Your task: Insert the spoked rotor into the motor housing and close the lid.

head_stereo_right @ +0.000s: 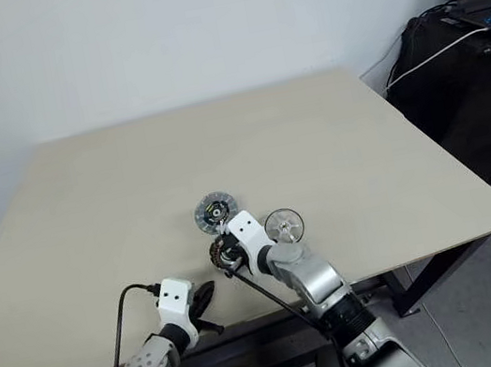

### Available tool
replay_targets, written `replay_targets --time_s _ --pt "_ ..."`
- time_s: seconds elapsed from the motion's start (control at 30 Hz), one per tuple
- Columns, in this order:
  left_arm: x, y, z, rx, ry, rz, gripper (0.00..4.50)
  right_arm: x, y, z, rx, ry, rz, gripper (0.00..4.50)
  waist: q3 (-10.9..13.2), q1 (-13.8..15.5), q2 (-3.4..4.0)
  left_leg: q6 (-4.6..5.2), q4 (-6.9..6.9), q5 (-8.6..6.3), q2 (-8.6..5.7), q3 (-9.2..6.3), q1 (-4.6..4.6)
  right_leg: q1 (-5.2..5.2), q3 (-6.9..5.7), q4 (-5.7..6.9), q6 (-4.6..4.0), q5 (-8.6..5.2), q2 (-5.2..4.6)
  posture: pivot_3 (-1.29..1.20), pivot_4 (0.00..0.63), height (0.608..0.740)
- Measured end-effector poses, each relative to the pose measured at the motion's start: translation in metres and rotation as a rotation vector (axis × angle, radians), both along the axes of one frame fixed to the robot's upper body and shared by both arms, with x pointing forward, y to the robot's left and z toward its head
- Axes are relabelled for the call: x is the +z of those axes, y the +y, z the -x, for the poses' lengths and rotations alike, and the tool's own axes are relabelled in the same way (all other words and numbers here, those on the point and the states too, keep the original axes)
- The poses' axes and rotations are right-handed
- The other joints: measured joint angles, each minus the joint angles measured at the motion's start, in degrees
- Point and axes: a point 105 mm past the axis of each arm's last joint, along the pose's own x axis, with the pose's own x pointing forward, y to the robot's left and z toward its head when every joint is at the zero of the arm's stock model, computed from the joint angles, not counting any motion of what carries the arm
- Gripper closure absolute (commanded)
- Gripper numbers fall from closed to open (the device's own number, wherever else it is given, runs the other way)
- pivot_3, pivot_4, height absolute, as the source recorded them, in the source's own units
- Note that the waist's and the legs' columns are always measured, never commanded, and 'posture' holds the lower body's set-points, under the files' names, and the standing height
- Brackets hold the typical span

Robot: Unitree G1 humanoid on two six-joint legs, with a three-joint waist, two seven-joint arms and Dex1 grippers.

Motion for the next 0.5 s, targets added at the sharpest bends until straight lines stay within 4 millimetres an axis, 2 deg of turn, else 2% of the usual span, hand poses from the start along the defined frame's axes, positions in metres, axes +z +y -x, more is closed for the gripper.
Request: replay_targets --time_s 0.5 --pt "0.014 -0.007 -0.003 0.002 -0.016 0.012 4.50 0.001 -0.006 -0.010 -0.039 -0.043 0.017 4.46 0.02 -0.02 0.04 0.00 -0.02 0.00 0.00 0.00 0.00 -0.01 0.01 0.00 -0.01 0.00 0.00 0.00 0.000 0.740"
